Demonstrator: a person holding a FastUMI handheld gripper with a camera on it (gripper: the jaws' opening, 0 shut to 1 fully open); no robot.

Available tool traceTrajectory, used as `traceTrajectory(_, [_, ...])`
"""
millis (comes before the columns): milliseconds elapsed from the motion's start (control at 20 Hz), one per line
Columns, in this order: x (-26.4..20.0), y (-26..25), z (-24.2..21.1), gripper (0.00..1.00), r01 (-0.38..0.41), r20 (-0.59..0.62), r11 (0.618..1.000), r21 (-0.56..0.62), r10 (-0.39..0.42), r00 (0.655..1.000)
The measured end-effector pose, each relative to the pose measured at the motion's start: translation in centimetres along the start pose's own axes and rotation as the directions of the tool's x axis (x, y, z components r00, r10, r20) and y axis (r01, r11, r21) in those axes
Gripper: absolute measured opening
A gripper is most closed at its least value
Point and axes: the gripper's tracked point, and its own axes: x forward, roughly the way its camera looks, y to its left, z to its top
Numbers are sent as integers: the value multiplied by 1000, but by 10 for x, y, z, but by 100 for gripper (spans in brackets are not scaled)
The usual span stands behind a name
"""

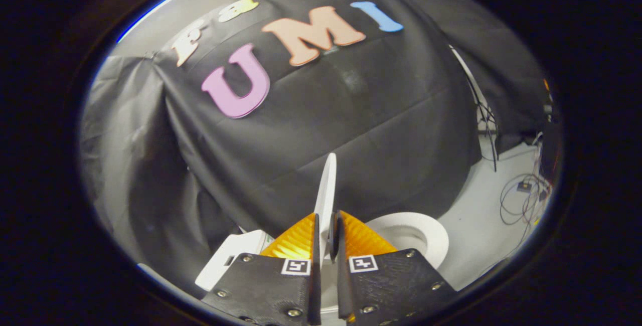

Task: Open the toilet lid.

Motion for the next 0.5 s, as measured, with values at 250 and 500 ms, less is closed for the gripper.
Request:
traceTrajectory(250, [4, 65, 5, 14, -117, 18, 992, -51, 118, 993])
traceTrajectory(500, [12, 121, -7, 16, -193, 9, 979, -63, 193, 981])
